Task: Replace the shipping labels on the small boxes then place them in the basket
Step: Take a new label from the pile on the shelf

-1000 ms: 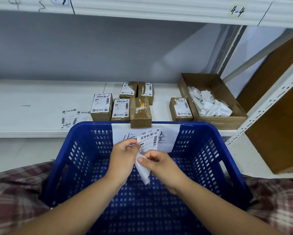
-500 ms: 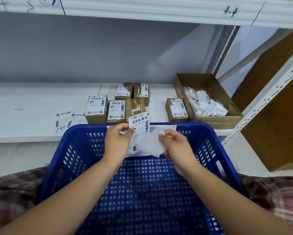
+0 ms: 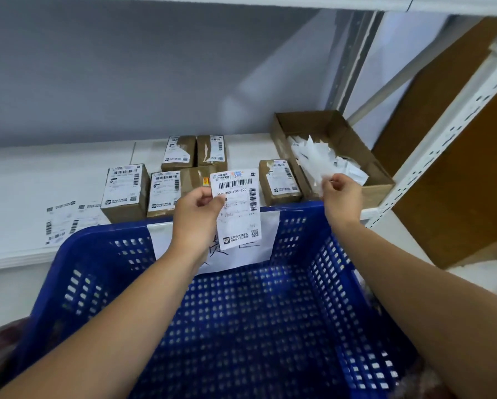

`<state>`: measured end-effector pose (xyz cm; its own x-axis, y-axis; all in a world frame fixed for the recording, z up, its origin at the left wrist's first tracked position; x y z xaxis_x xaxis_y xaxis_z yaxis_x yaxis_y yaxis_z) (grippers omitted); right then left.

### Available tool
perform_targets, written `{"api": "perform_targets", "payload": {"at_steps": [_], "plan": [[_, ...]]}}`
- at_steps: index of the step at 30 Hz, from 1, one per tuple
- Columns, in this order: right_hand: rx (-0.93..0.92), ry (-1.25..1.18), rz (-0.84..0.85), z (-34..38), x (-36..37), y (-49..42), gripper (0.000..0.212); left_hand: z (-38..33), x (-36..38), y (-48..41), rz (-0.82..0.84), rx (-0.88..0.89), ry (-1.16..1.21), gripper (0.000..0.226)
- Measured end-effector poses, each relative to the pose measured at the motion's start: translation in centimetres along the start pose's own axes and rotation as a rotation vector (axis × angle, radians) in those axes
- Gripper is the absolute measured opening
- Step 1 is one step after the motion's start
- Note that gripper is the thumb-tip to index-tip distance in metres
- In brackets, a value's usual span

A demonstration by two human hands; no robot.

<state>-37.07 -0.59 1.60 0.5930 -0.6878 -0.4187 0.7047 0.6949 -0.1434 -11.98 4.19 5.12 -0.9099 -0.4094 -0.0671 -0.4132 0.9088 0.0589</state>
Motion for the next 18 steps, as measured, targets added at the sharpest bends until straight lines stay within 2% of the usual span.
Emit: {"api": "perform_targets", "payload": {"at_steps": [4, 10, 13, 16, 18], "plan": [[-0.105, 0.139, -0.038, -1.0, 1.2, -2.7, 0.020, 0.5, 1.8, -0.1, 0.077, -0.101, 0.046, 0.020], [-0.300, 0.393, 0.001, -2.6, 3.1, -5.9, 0.025, 1.9, 2.9, -1.1, 0.106, -0.202, 0.054, 0.022], [-0.298, 0.552, 0.180, -3.2, 4.2, -6.5, 0.038, 2.6, 2.8, -1.3, 0.095, -0.228, 0.044, 0.020], [-0.422, 0.906, 0.380, -3.9, 5.2, -6.6, 0.058, 3.2, 2.6, -1.0, 0.130, -0.215, 0.001, 0.018], [-0.440, 1.106, 0.433, -4.4, 5.6, -6.5, 0.074, 3.6, 2.5, -0.9, 0.163, -0.201, -0.031, 0.018]]}}
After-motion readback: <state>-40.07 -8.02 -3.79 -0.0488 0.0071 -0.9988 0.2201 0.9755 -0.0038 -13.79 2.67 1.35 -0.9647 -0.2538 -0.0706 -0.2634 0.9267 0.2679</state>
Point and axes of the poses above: each hand's wrist, its own y-axis away from the middle knuckle, its own x-axis out of the palm, z = x × y, the point moved 2 cm from there along -y, towards the middle knuckle, and after that the axes turned 12 degrees about -z, right-handed, at the moved point
